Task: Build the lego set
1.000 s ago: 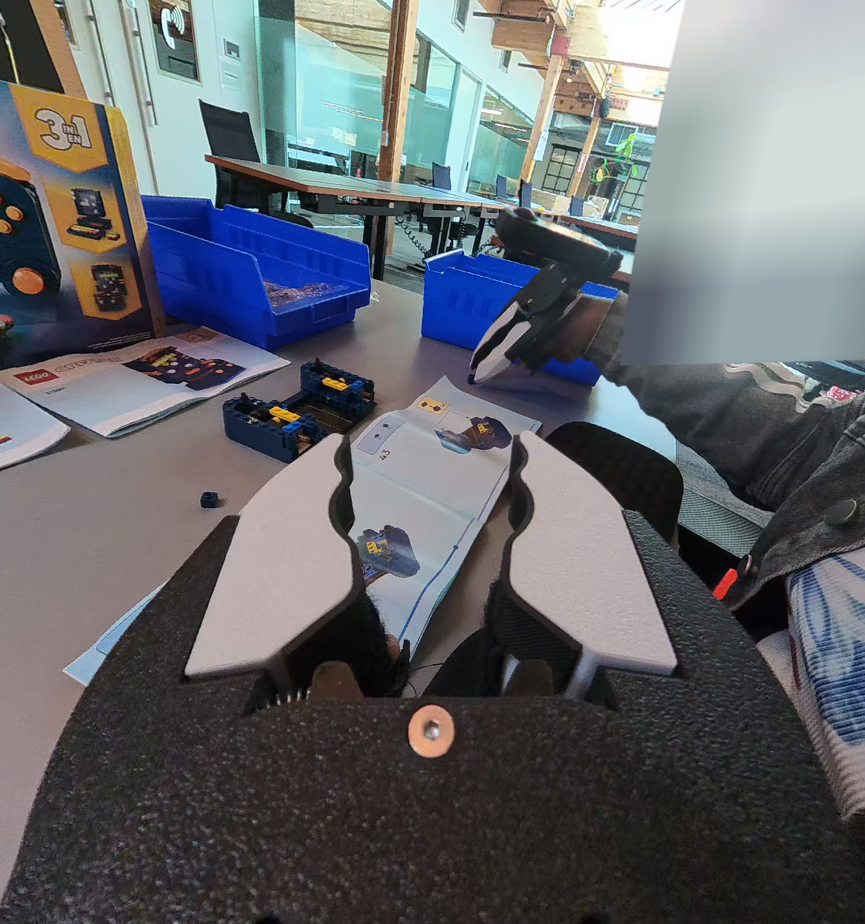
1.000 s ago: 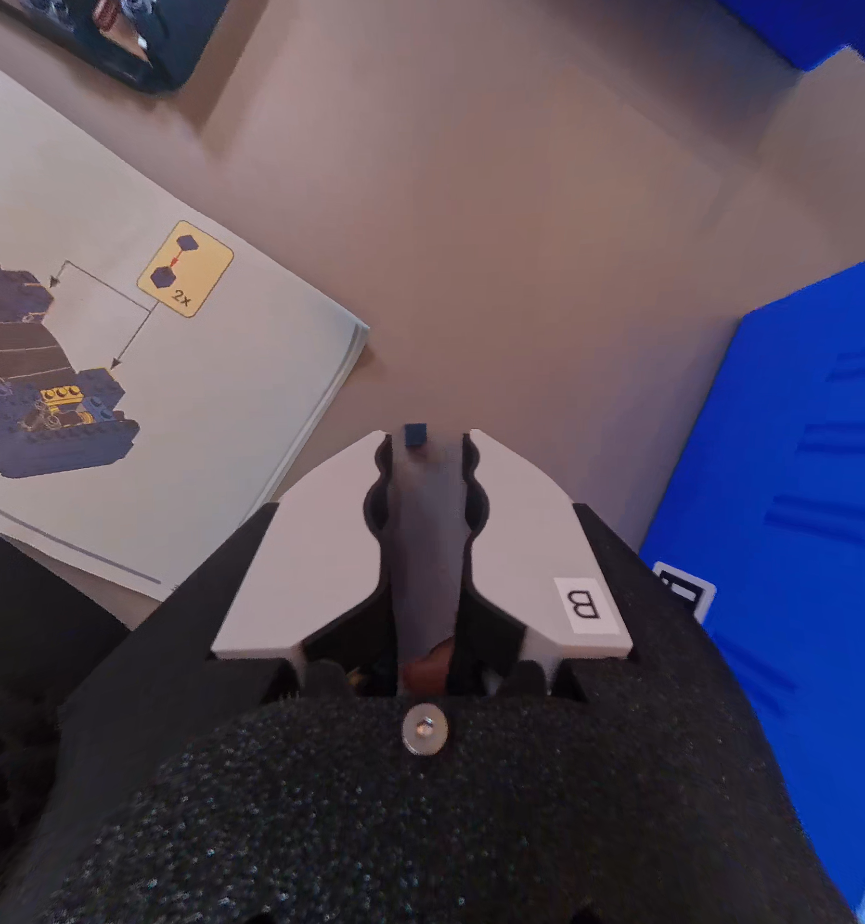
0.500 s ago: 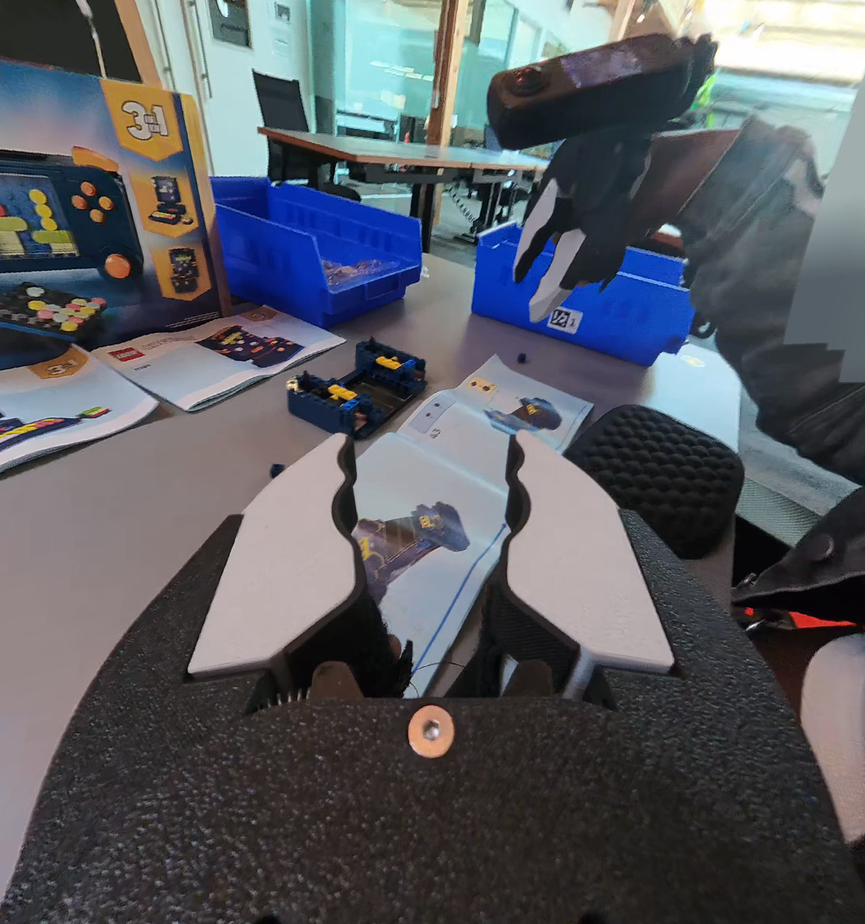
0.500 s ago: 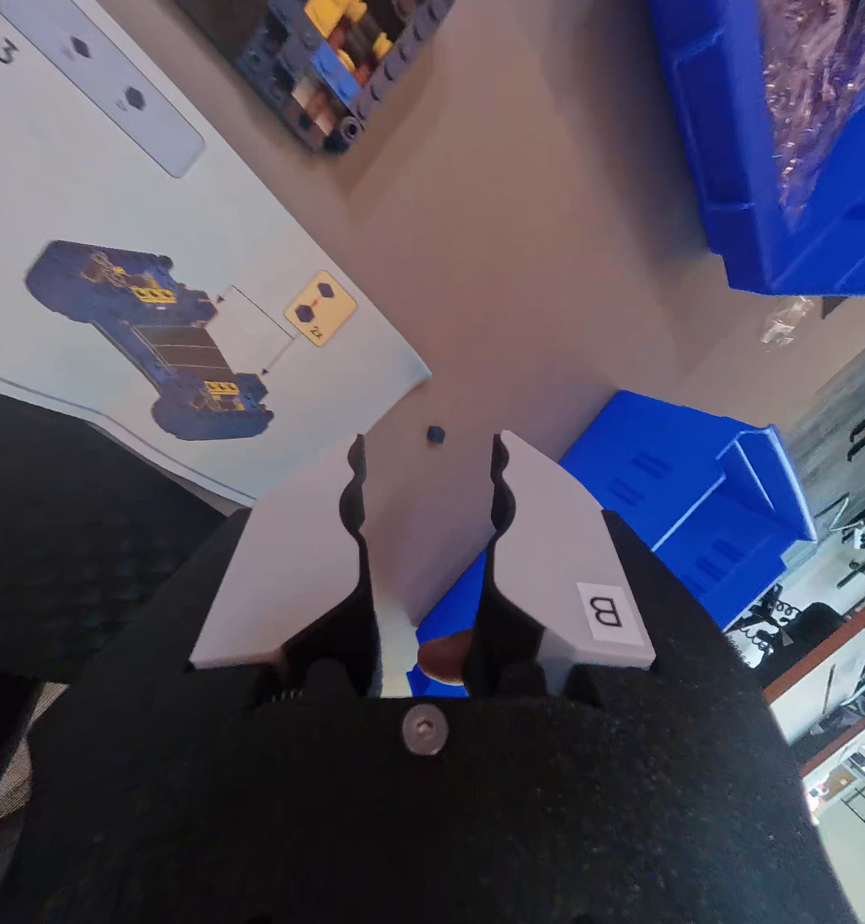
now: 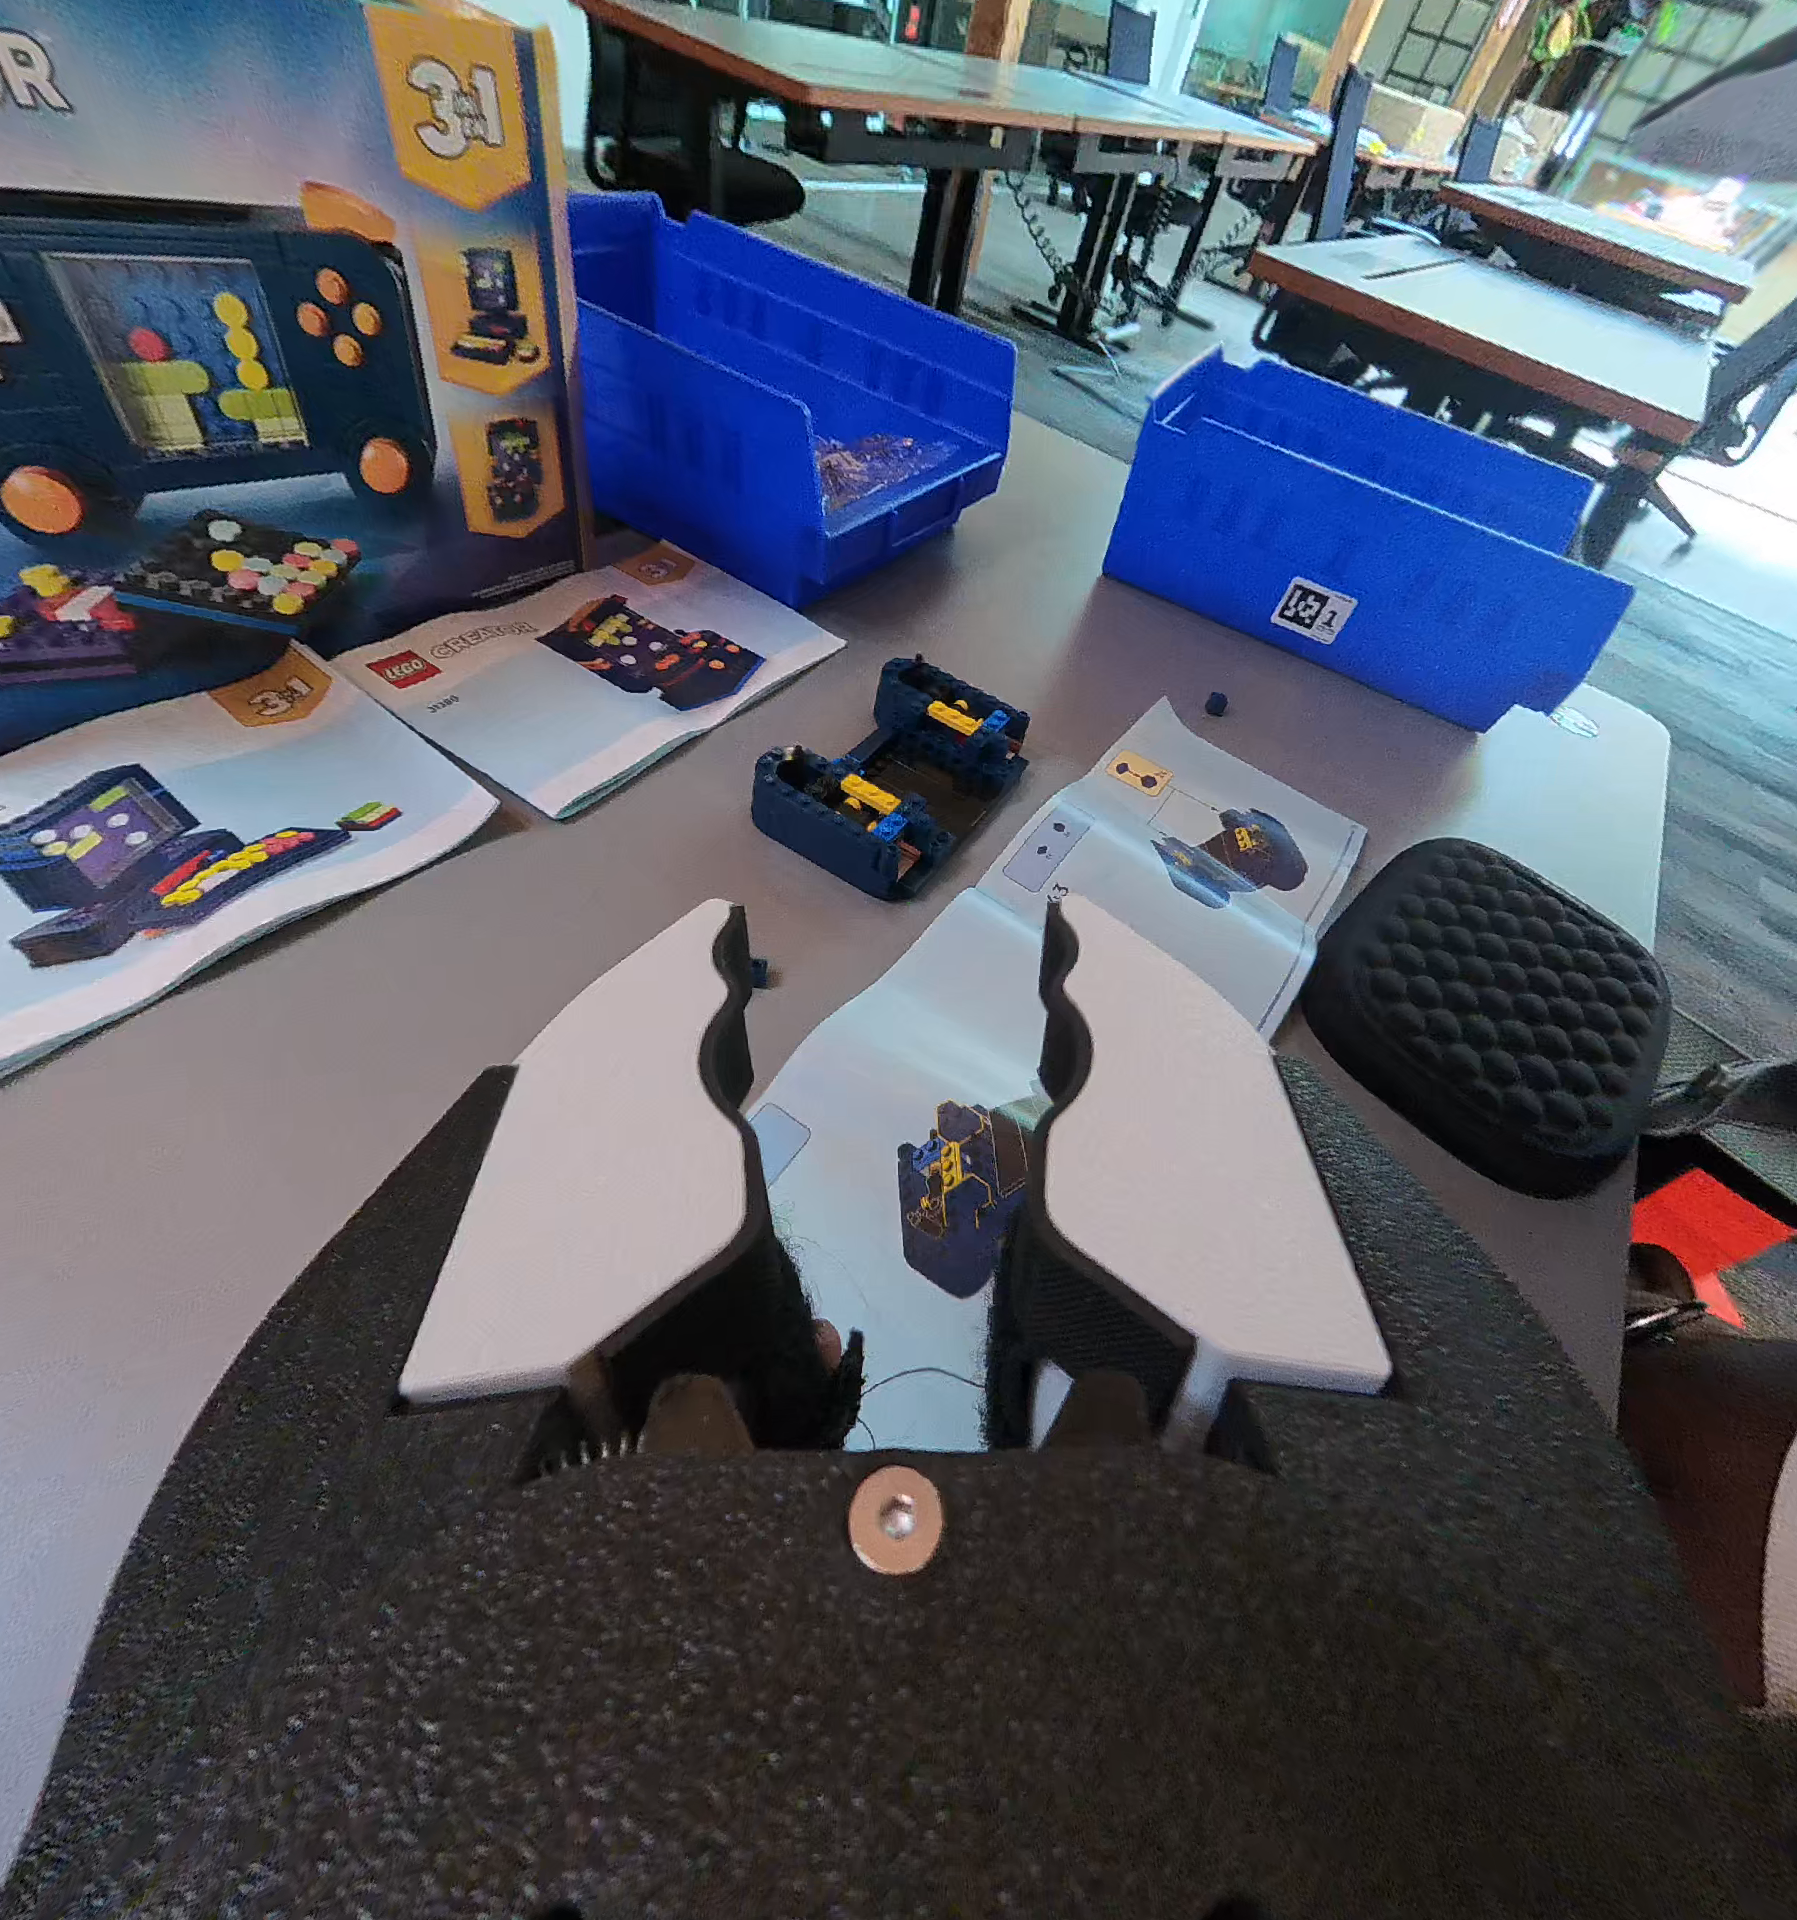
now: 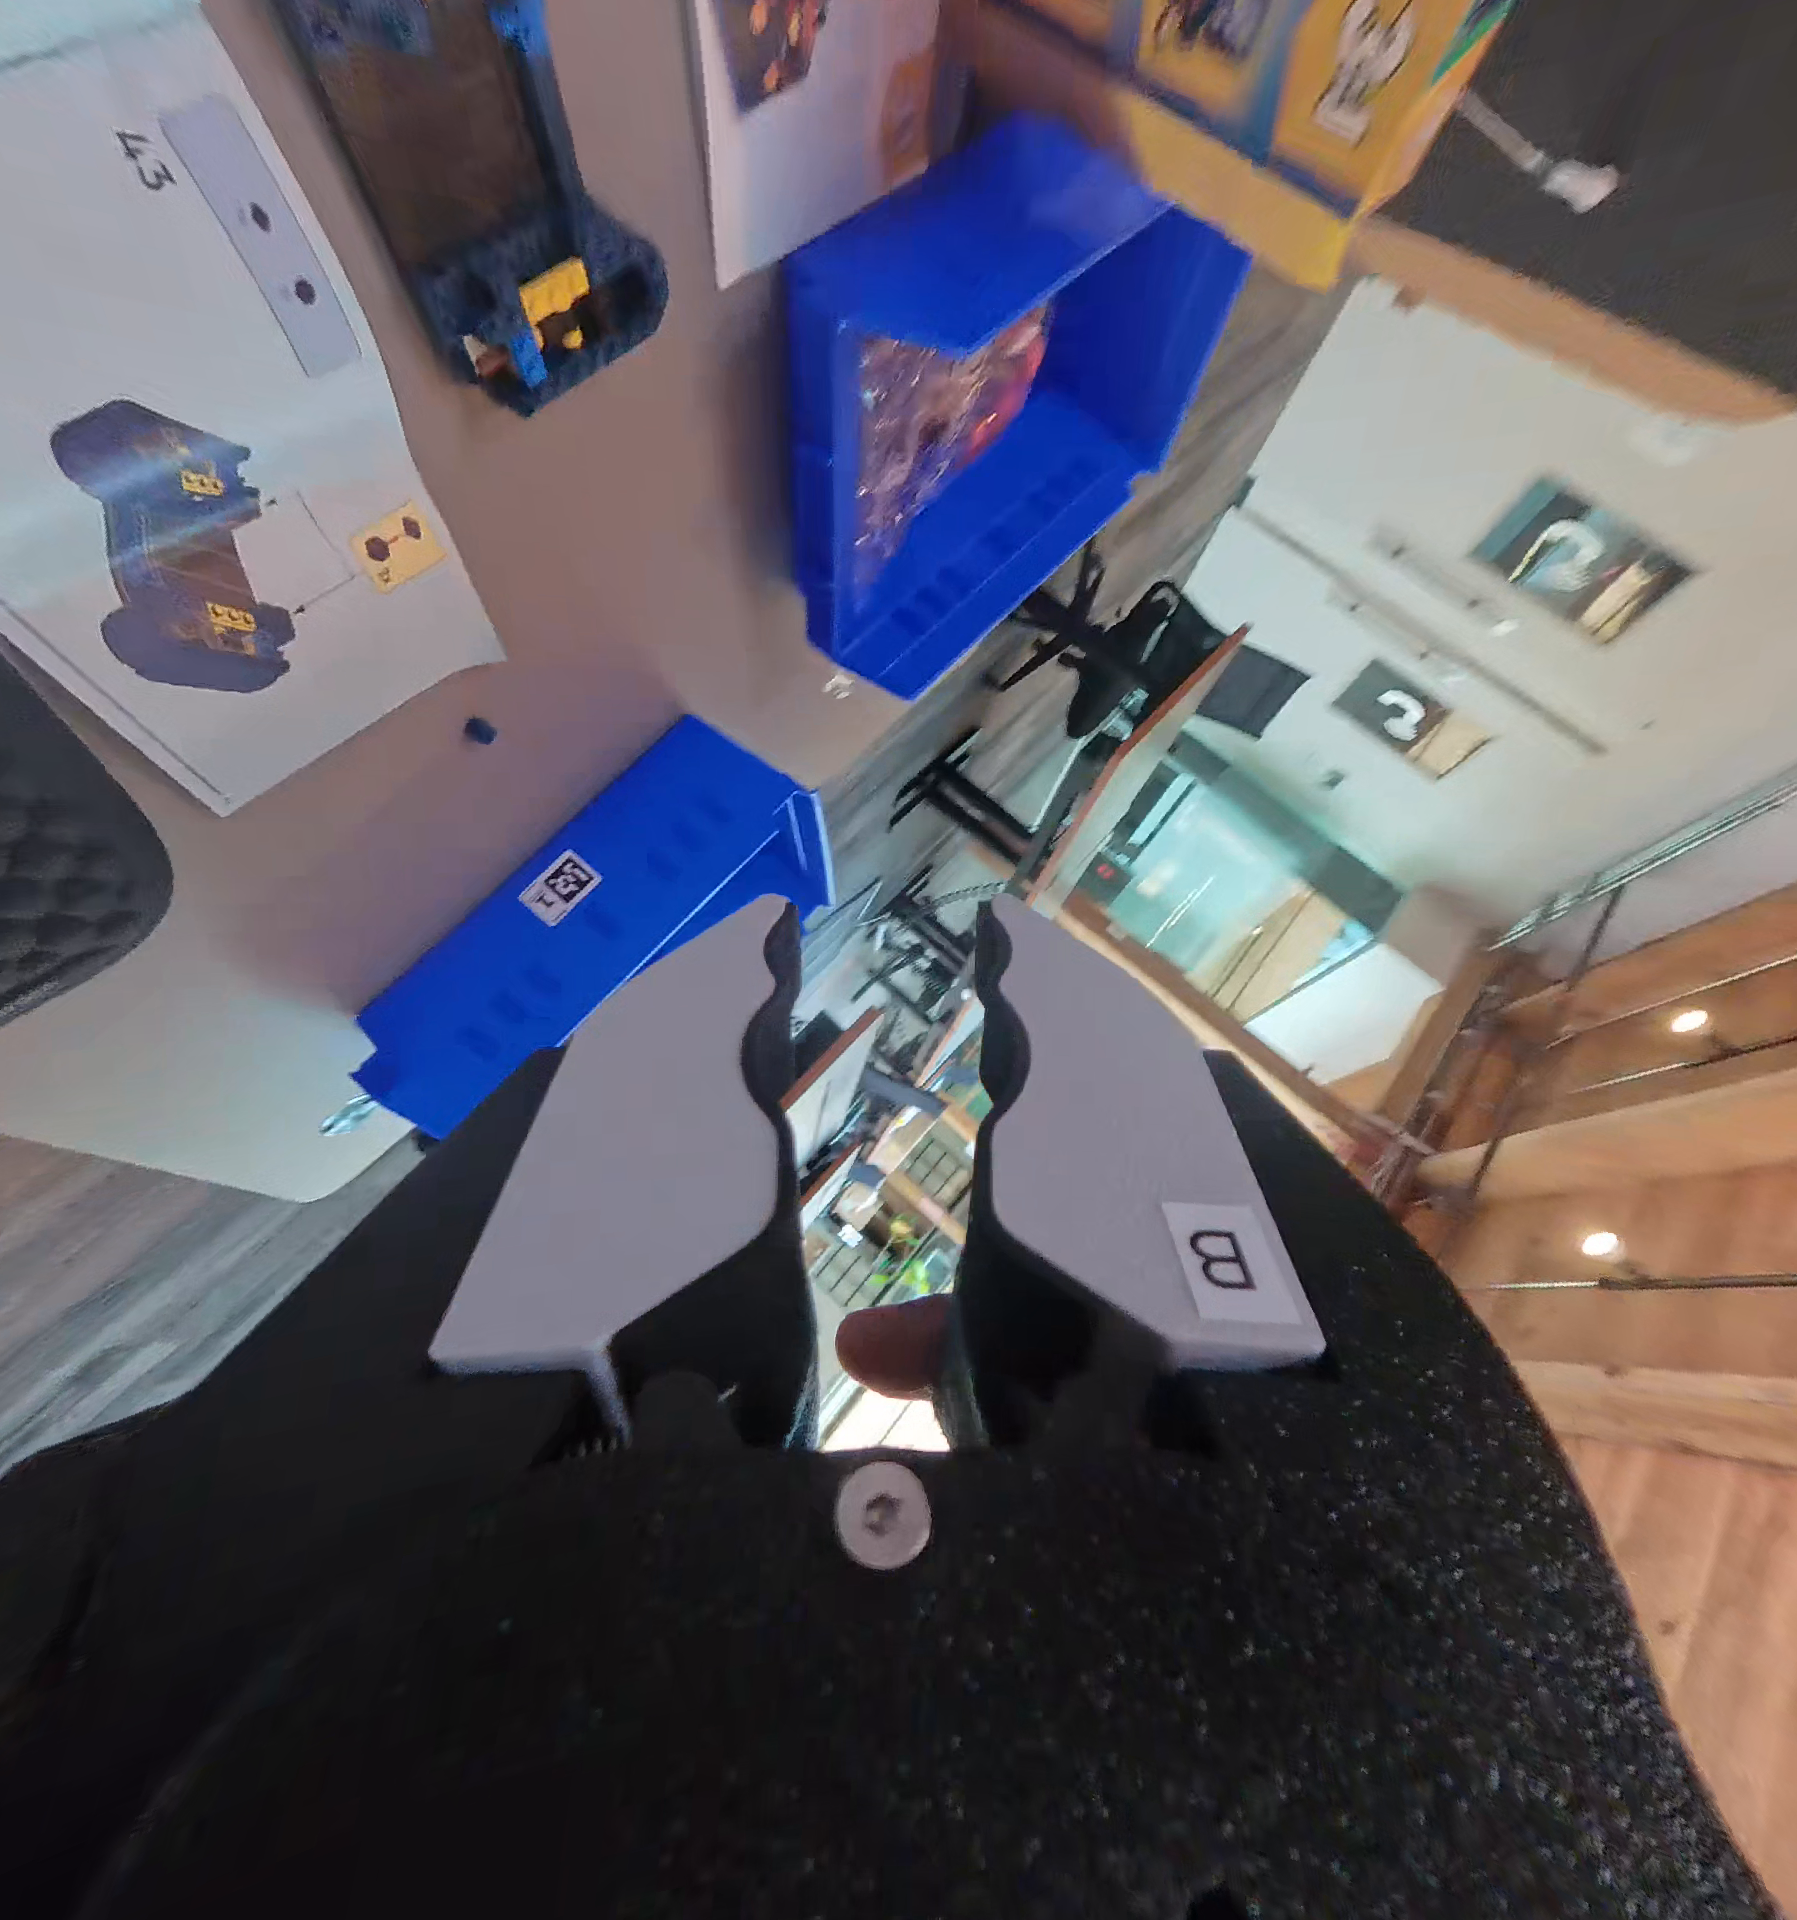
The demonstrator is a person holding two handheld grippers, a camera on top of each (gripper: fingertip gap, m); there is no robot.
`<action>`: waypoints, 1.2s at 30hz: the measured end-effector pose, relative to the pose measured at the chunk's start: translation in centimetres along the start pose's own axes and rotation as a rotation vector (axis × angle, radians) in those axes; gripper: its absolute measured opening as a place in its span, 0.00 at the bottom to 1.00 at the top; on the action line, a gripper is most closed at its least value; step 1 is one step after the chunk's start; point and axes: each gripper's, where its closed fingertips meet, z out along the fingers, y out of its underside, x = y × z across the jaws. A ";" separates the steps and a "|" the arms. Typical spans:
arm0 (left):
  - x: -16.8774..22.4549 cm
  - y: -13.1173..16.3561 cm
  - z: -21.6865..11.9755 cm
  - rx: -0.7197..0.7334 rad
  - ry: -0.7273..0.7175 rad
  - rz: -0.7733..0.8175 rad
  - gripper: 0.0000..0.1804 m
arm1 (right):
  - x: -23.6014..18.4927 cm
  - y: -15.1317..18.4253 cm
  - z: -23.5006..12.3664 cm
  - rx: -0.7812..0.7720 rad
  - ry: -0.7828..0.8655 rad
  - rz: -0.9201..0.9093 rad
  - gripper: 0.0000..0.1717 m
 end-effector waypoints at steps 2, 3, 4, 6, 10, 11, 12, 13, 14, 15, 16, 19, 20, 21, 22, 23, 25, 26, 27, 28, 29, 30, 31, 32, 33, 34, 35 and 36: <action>-0.2 -0.2 0.9 -0.032 0.016 0.013 0.29 | 0.6 -0.2 -0.9 0.008 0.034 -0.028 0.19; -0.3 0.0 1.5 -0.053 0.019 0.028 0.28 | 0.8 -0.2 -0.8 0.000 0.032 -0.042 0.19; -0.5 0.3 2.1 -0.081 0.024 0.045 0.27 | 0.8 -0.1 -0.6 -0.009 0.021 -0.060 0.20; -0.9 1.5 3.5 -0.159 0.029 0.070 0.26 | 0.8 0.3 0.0 -0.021 -0.007 -0.097 0.21; -2.1 4.6 6.1 -0.332 0.031 0.125 0.23 | 0.1 2.0 1.9 -0.061 -0.086 -0.121 0.24; -2.5 5.2 6.7 -0.364 0.028 0.146 0.21 | -0.2 2.3 2.5 -0.049 -0.108 -0.123 0.24; -2.7 5.8 7.2 -0.398 0.027 0.168 0.21 | -0.5 2.4 3.2 -0.032 -0.136 -0.103 0.25; -2.9 6.3 7.6 -0.435 0.026 0.191 0.20 | -0.8 2.4 4.0 -0.008 -0.164 -0.073 0.26; -3.2 6.8 8.0 -0.469 0.022 0.214 0.19 | -1.1 2.1 4.9 0.030 -0.196 -0.045 0.26; -3.3 7.2 8.3 -0.492 0.025 0.233 0.17 | -1.5 1.6 5.7 0.086 -0.230 -0.011 0.27; -3.3 7.5 8.6 -0.506 0.029 0.246 0.17 | -2.0 1.0 6.5 0.158 -0.278 0.034 0.27; -4.0 7.8 9.0 -0.511 0.008 0.250 0.16 | -3.6 -0.3 8.2 0.373 -0.419 0.202 0.28; -4.2 7.9 9.2 -0.507 0.010 0.243 0.15 | -4.1 -0.7 8.7 0.440 -0.448 0.259 0.28; -4.2 7.9 9.3 -0.505 0.020 0.234 0.15 | -4.6 -1.1 9.0 0.512 -0.476 0.316 0.28; -4.2 8.0 9.4 -0.505 0.028 0.227 0.15 | -5.2 -1.6 9.1 0.591 -0.508 0.364 0.28; -4.3 8.2 9.6 -0.510 0.031 0.224 0.14 | -5.8 -2.4 9.0 0.677 -0.538 0.401 0.29; -4.6 8.5 9.9 -0.527 0.023 0.227 0.14 | -6.7 -4.0 8.4 0.862 -0.581 0.479 0.30; -4.8 8.7 10.0 -0.538 0.017 0.224 0.13 | -7.1 -4.8 7.9 0.955 -0.604 0.524 0.30; -5.0 8.7 10.2 -0.533 0.011 0.221 0.10 | -7.3 -5.5 7.2 1.051 -0.628 0.571 0.30; -5.1 8.7 10.3 -0.529 0.006 0.216 0.08 | -7.5 -6.2 6.5 1.146 -0.661 0.620 0.30; -5.3 8.6 10.4 -0.526 -0.001 0.211 0.04 | -7.6 -6.7 5.9 1.237 -0.696 0.677 0.30; -5.3 8.6 10.5 -0.526 0.004 0.205 0.04 | -7.6 -7.2 5.3 1.327 -0.727 0.734 0.30; -5.4 8.6 10.4 -0.526 -0.001 0.195 0.04 | -7.5 -7.6 4.9 1.411 -0.755 0.785 0.30; -5.5 8.3 10.4 -0.512 -0.012 0.184 0.04 | -7.3 -7.8 4.7 1.487 -0.766 0.831 0.31; -5.3 7.4 10.3 -0.463 -0.014 0.171 0.04 | -6.9 -7.9 4.6 1.561 -0.746 0.881 0.31; -4.8 6.2 10.2 -0.393 -0.004 0.144 0.04 | -6.6 -7.9 4.5 1.631 -0.709 0.918 0.31; -3.8 4.6 10.0 -0.307 0.028 0.099 0.04 | -6.4 -7.8 4.3 1.699 -0.660 0.943 0.30; -2.4 2.8 9.7 -0.207 0.085 0.034 0.04 | -6.1 -7.5 4.1 1.758 -0.598 0.963 0.30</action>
